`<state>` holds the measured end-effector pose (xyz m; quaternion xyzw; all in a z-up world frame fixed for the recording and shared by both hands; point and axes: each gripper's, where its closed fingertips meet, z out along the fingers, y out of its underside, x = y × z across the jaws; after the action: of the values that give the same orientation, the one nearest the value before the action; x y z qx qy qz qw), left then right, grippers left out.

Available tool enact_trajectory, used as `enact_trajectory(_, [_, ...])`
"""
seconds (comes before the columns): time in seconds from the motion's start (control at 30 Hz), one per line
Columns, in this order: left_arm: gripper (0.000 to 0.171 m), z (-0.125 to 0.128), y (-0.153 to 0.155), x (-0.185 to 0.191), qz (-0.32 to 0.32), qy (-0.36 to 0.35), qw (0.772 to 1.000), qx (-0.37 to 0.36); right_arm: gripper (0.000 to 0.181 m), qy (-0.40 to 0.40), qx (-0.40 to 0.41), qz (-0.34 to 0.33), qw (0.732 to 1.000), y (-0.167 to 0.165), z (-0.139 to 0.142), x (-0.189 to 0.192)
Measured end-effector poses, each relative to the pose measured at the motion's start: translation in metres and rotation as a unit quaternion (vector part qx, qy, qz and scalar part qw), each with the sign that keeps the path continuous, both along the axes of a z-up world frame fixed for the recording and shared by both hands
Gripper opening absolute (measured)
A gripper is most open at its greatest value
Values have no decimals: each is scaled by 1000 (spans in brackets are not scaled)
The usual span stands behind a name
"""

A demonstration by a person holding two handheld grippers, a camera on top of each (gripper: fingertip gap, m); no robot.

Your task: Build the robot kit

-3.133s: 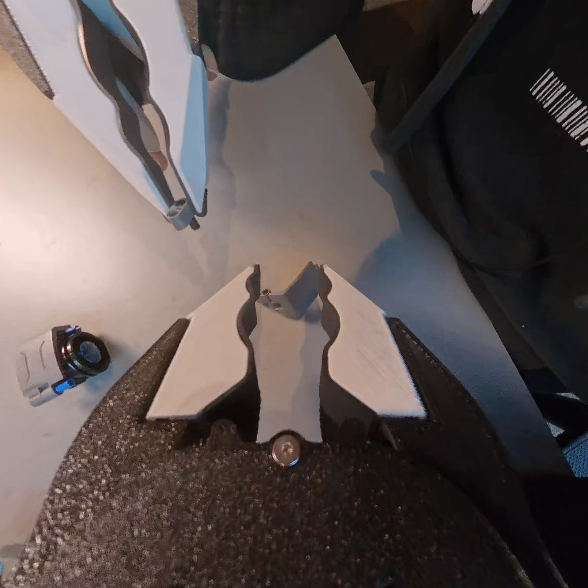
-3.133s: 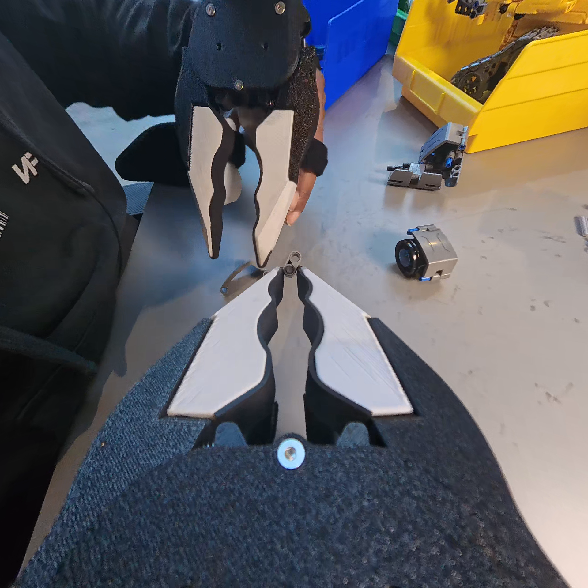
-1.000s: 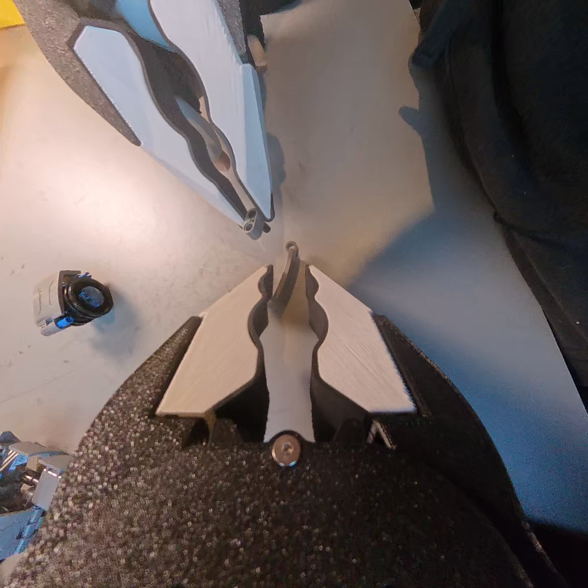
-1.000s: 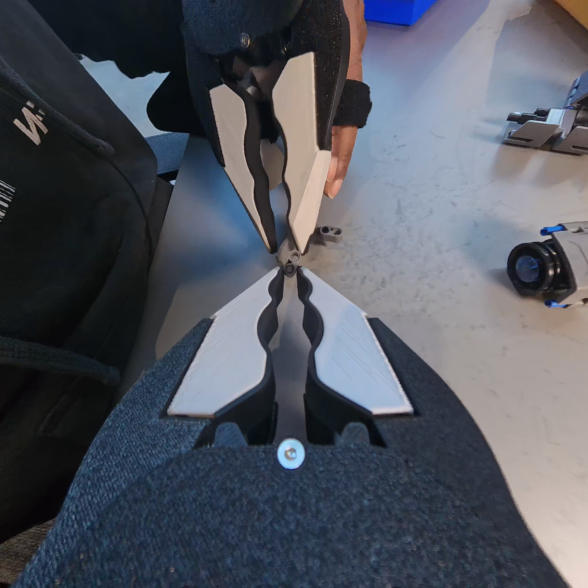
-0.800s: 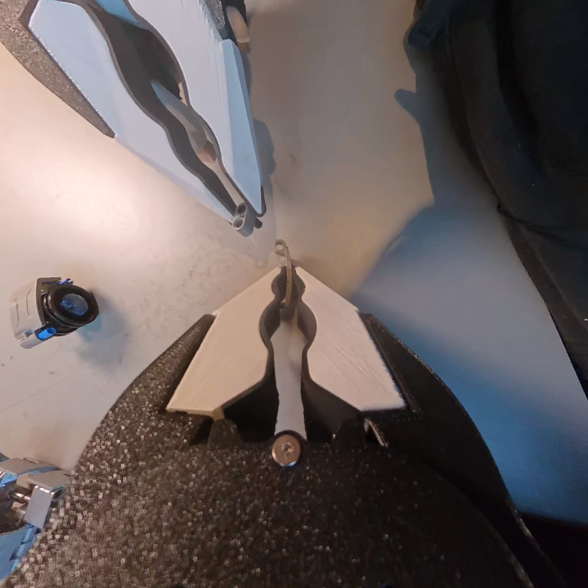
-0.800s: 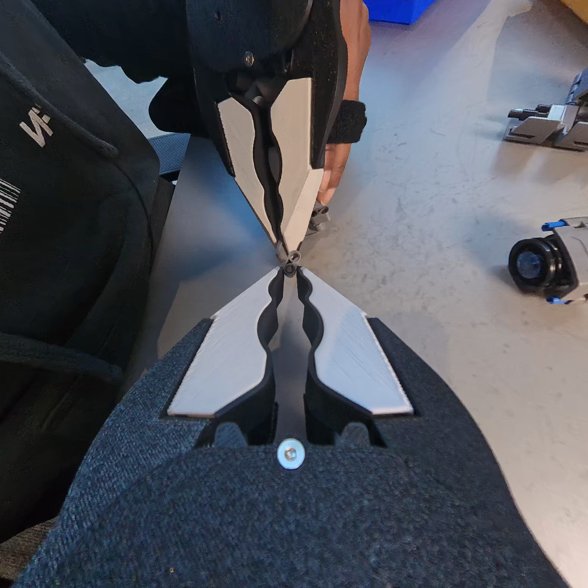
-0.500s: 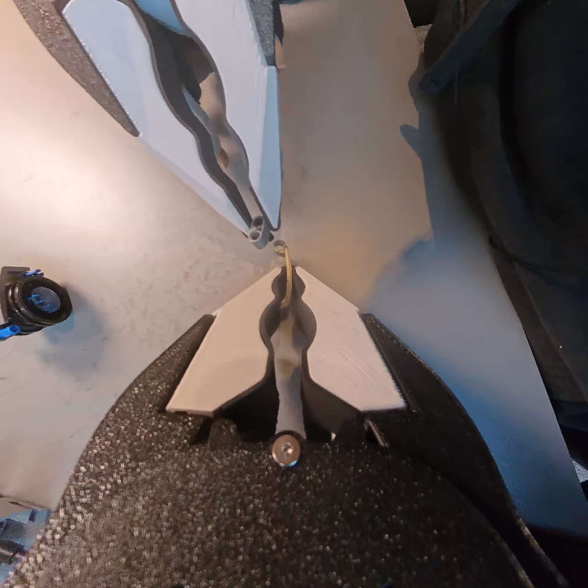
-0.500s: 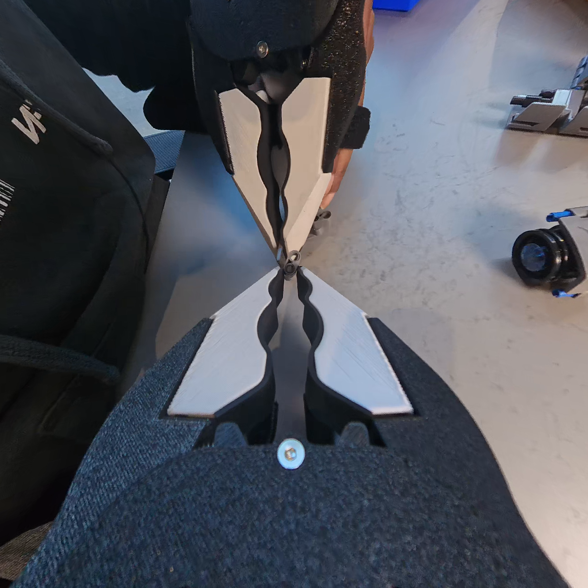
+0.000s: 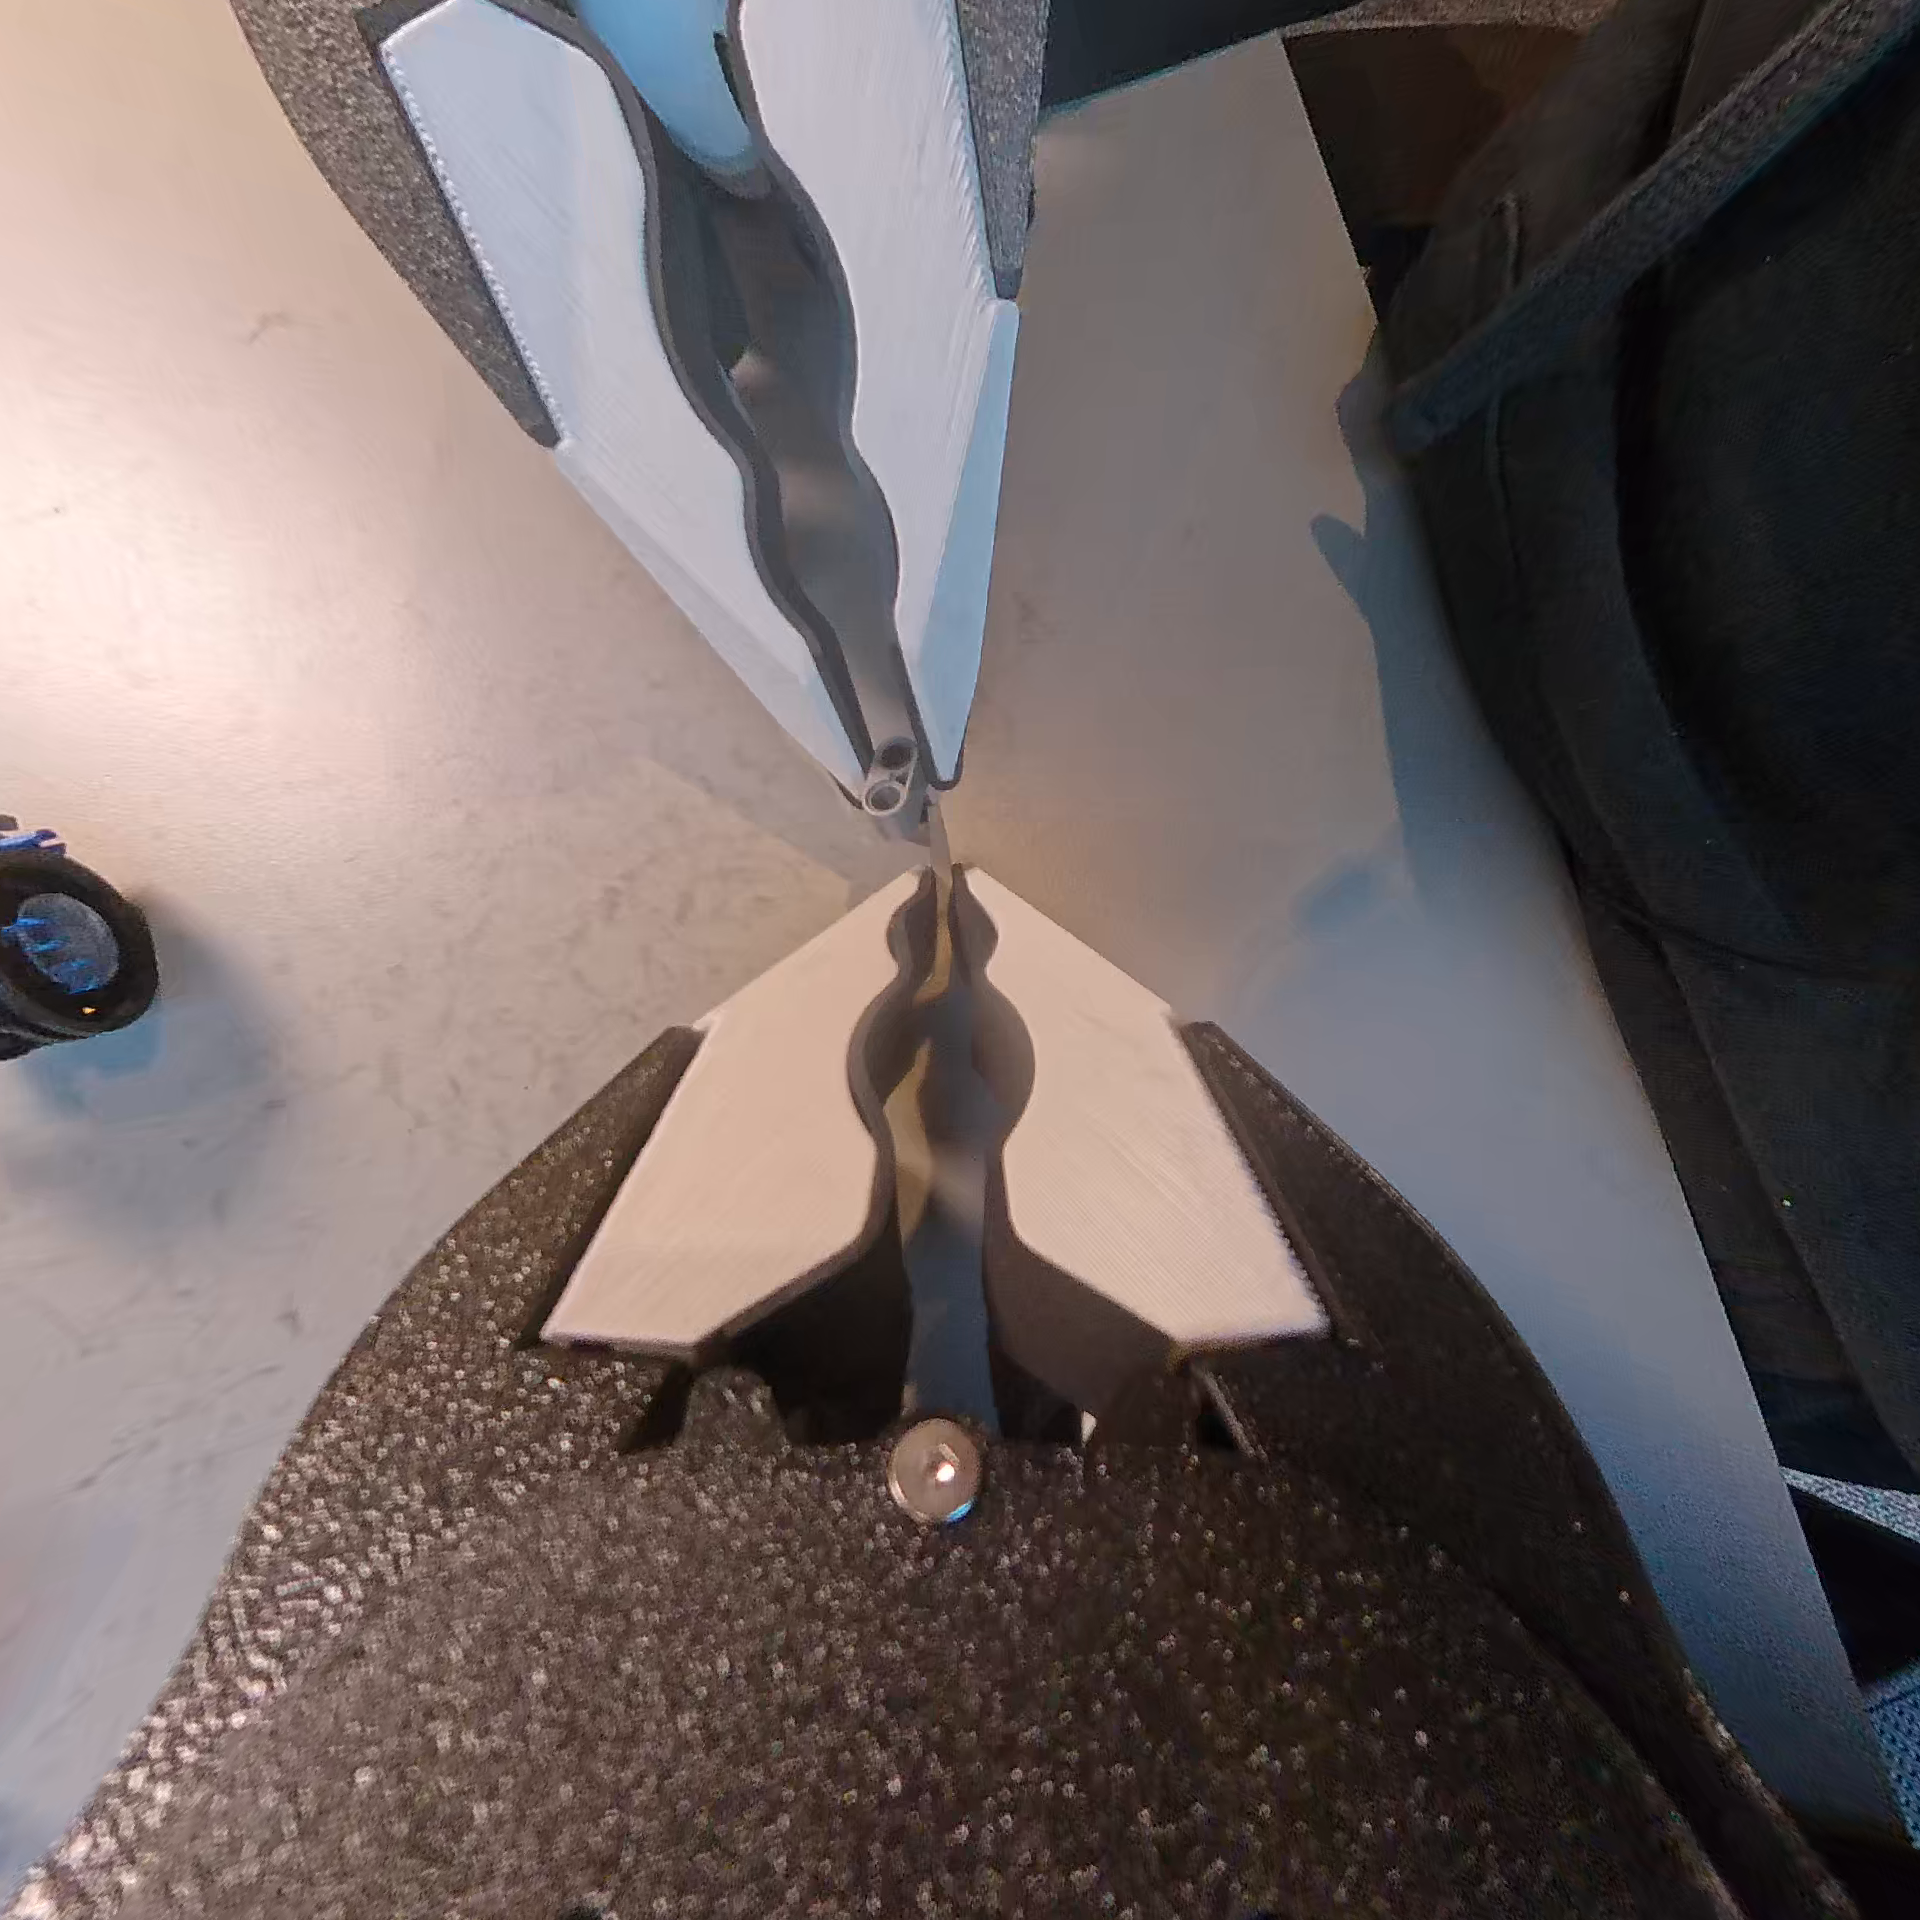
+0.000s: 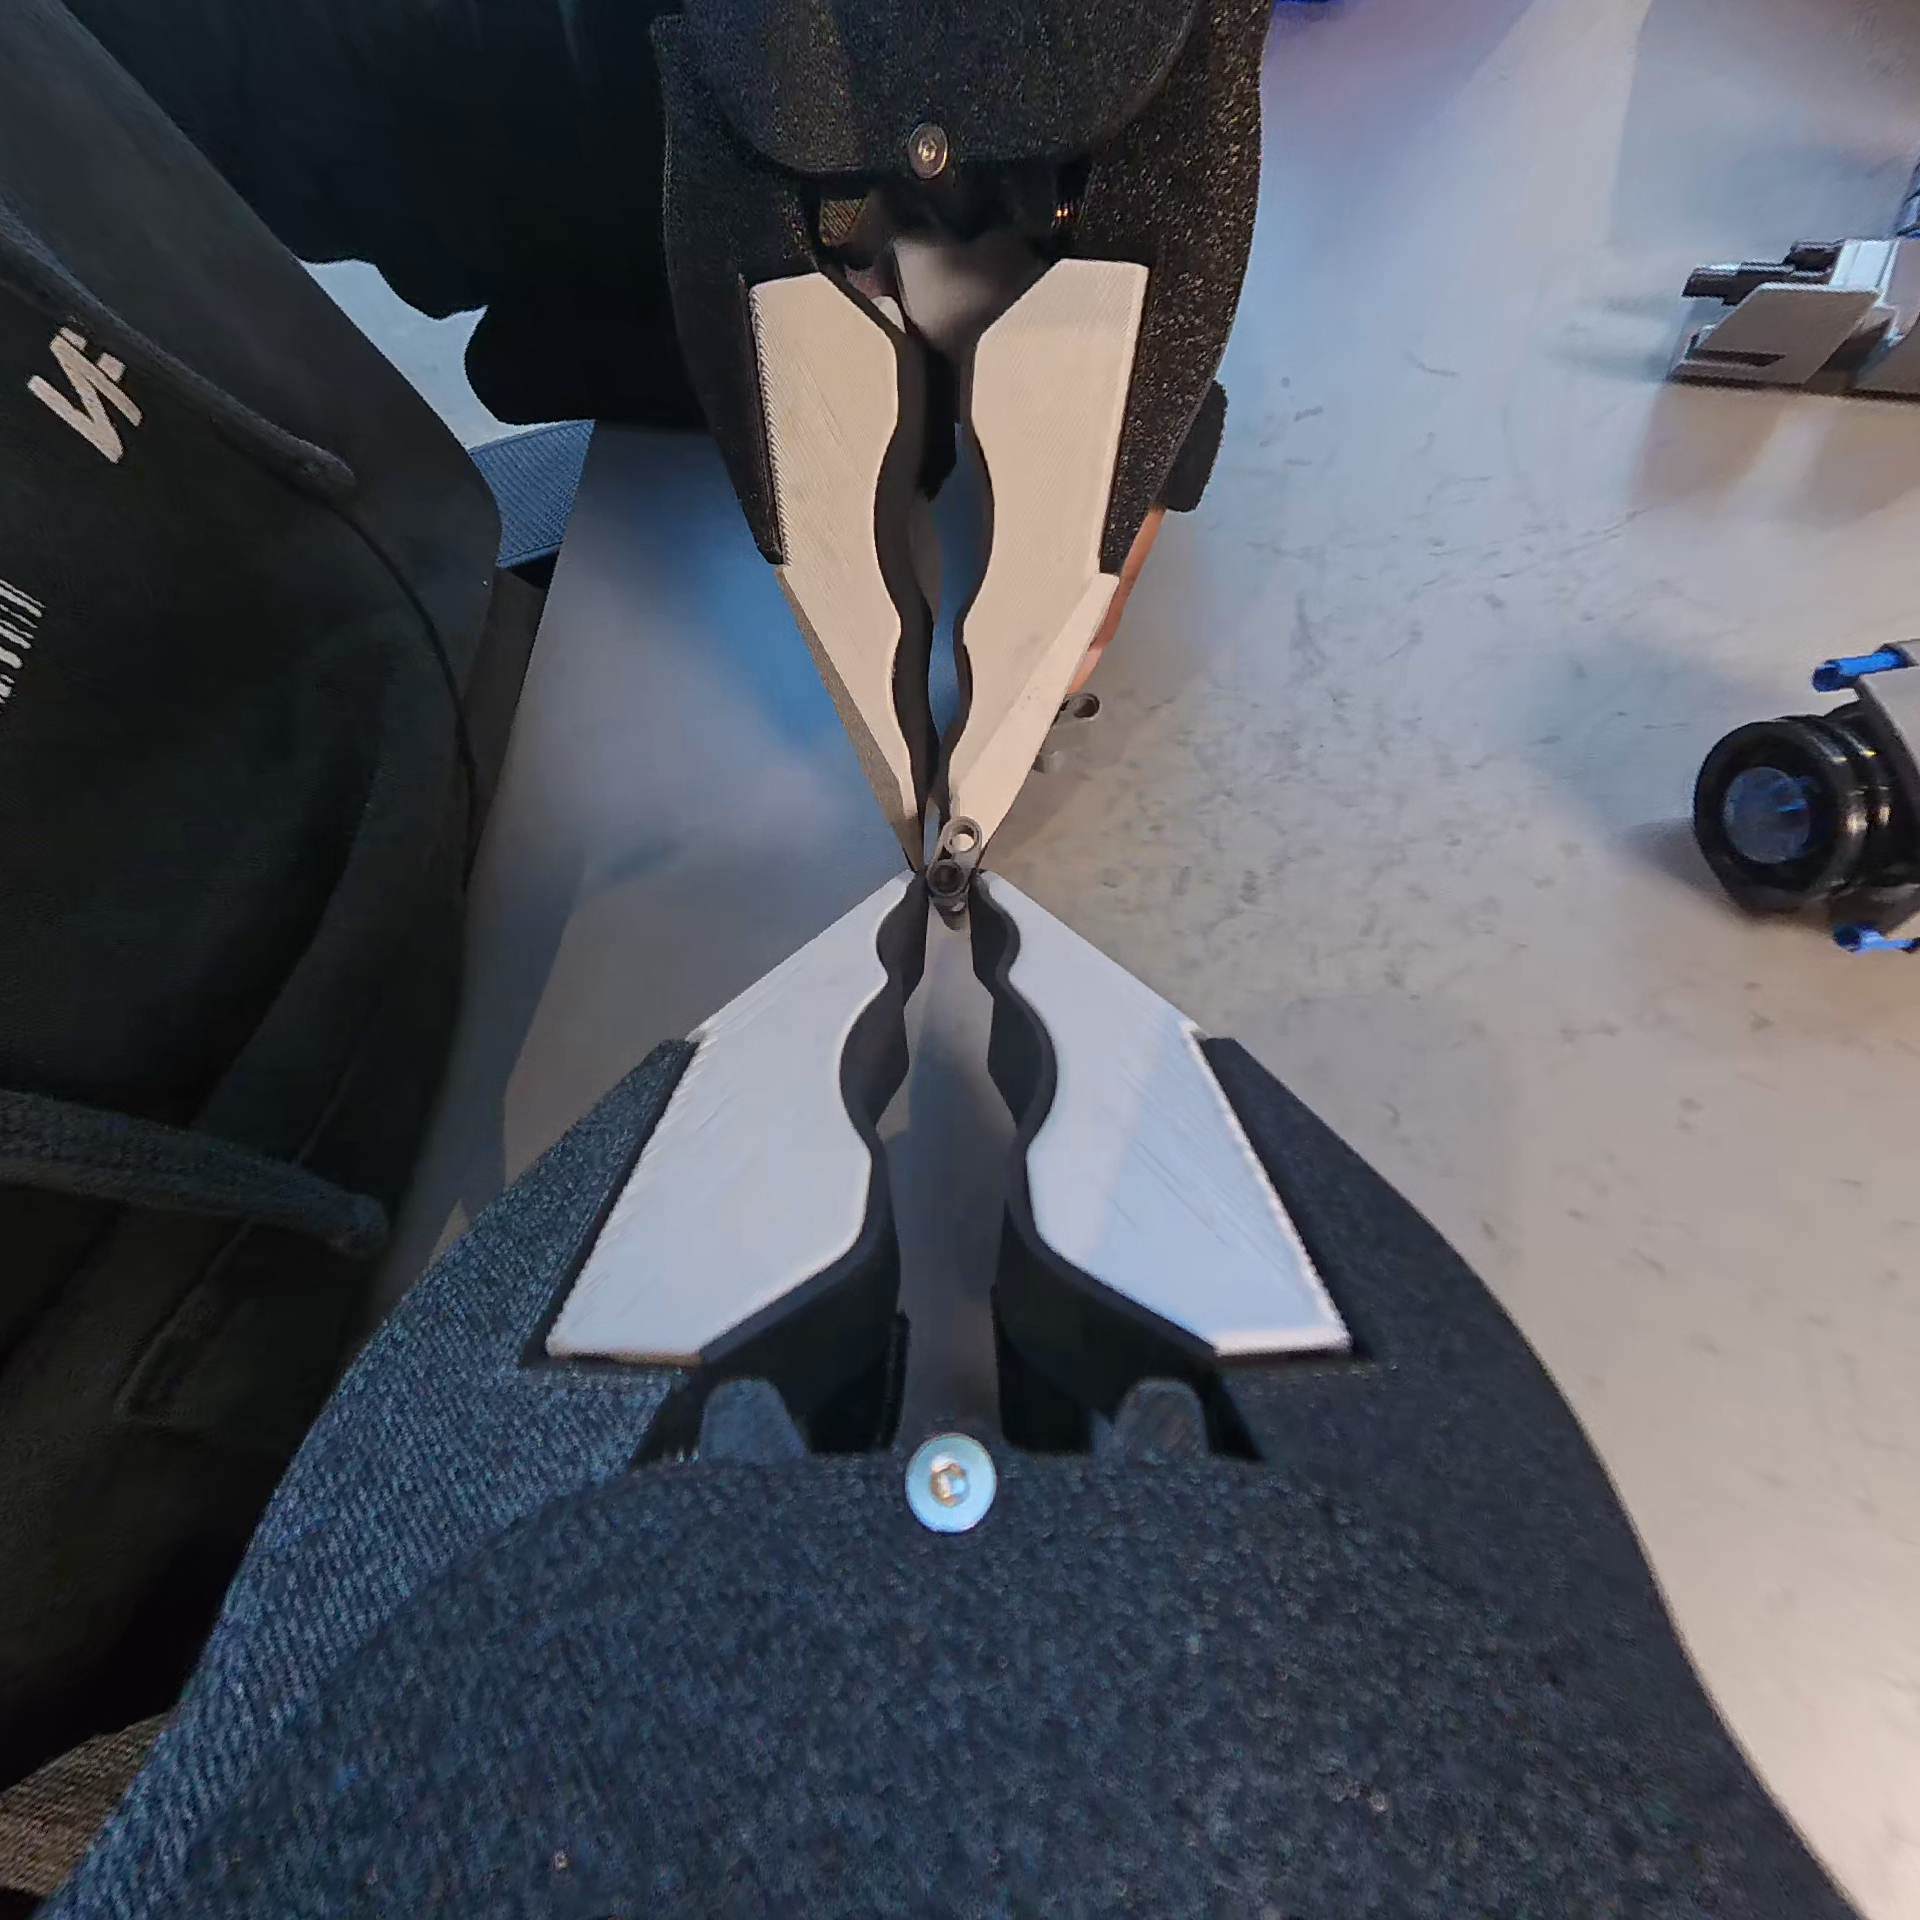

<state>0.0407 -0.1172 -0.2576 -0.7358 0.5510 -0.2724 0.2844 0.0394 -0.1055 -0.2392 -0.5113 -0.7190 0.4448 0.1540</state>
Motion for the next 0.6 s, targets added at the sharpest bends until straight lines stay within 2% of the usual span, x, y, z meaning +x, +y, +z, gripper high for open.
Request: enact_trajectory(0.6, [2,2,2,2,7,-30,999,-17,6,7,-7,1,1000,1,2,-3])
